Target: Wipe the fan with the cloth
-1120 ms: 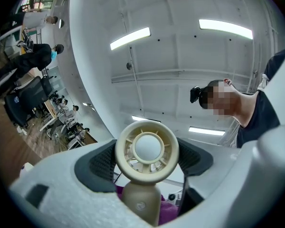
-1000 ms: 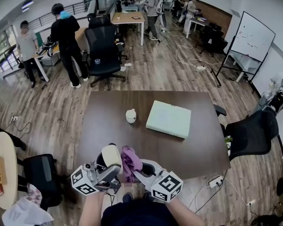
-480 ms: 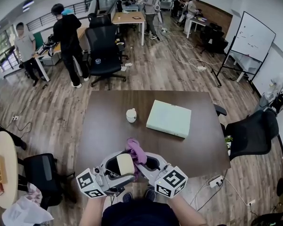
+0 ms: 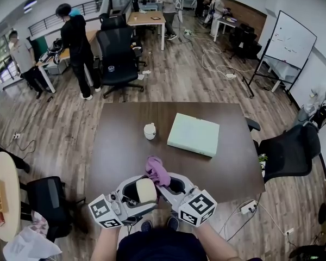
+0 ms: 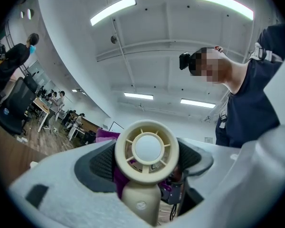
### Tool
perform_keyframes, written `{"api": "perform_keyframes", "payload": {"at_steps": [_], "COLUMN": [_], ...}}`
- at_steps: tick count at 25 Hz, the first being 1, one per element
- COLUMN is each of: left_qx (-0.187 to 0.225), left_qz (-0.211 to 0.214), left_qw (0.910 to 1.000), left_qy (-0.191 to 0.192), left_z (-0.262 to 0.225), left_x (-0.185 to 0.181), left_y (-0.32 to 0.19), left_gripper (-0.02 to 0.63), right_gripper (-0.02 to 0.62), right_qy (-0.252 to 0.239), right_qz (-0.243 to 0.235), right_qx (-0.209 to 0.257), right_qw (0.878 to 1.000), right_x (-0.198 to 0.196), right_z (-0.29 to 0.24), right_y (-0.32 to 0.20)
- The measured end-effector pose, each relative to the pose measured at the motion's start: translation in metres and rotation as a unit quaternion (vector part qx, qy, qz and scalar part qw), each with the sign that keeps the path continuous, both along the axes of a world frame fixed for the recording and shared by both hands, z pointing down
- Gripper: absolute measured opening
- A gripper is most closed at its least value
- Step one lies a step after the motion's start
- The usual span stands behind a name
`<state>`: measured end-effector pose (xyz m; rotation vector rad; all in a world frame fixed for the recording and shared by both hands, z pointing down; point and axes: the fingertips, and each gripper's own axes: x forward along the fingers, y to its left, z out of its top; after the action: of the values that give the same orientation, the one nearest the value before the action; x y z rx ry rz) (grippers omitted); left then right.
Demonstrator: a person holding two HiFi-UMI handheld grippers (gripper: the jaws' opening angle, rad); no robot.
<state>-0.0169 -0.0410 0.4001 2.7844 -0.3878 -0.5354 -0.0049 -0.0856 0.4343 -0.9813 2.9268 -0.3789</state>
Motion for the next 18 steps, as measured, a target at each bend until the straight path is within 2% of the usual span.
{"api": "perform_keyframes", "payload": {"at_steps": [9, 18], "left_qx": [-0.011, -0.031], "left_qz": [-0.011, -0.027], "left_qw": [0.9997, 0.9984], "left_qy": [-0.020, -0.038], "left_z": [0.015, 0.037], "left_x": [0.005, 0.003], "left_y": [-0.006, -0.016], "left_gripper": [0.374, 0.374], "right_gripper": [0.109, 0.109], "right_qy": [-0.026, -0.057], "right_qz": [0.008, 0.003], "right_qx": [0.001, -0.019], "right_qw": [1.000, 0.998], "right_x": [0.014, 0.019], "right_z": [-0.010, -0.009], "right_y": [-0.002, 0.003]}}
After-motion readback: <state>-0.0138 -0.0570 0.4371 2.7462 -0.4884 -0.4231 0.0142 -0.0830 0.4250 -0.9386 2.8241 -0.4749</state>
